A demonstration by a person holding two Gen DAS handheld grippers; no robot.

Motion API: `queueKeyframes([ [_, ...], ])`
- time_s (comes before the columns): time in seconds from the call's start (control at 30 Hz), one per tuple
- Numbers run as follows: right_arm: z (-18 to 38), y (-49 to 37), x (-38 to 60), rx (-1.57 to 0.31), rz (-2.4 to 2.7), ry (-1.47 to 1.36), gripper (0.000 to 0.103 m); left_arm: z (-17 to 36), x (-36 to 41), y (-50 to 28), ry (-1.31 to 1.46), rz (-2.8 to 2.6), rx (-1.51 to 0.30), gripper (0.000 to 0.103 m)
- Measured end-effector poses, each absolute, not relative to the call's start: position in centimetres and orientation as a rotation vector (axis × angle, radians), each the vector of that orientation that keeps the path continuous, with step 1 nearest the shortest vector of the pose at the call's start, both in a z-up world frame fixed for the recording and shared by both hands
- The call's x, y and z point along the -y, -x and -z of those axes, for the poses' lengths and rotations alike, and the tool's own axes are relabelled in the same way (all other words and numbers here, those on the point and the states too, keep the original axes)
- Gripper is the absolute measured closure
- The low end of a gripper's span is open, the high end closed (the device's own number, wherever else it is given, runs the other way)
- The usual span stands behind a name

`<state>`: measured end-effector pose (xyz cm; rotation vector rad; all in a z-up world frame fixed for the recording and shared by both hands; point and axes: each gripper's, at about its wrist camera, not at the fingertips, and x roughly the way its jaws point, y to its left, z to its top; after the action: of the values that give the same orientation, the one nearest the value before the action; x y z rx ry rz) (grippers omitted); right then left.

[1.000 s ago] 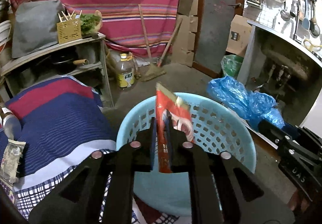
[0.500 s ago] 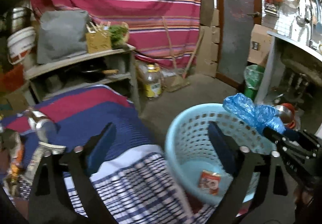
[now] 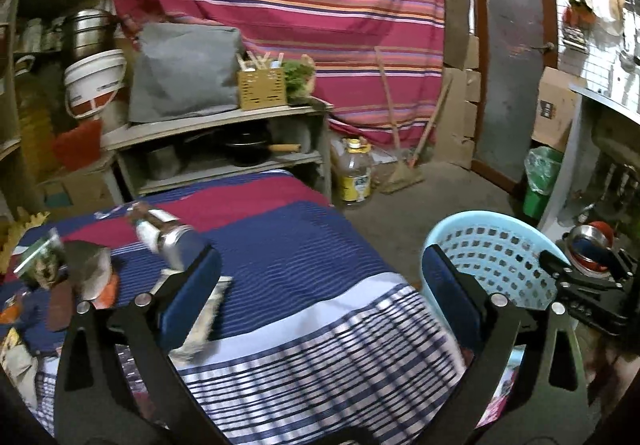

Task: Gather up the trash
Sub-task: 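Open the left tool over the basket while the right tool releases the blue bag into it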

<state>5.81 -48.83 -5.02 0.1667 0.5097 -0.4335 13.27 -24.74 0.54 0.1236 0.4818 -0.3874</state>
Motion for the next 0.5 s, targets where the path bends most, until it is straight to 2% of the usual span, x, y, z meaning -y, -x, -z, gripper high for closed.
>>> queueKeyframes([
  [0.3,2.7,-4.5,42.6,-0.469,0.328,-0.119,0.019,-0.8,17.1,-11.0,-0.156,0.281,-0.474,0.006],
  [0.5,1.3,-5.1,36.9,-0.451,0.232,-0.096,0.019,0.1,9.5,-10.5,-0.109,0.190,-0.537,0.006],
])
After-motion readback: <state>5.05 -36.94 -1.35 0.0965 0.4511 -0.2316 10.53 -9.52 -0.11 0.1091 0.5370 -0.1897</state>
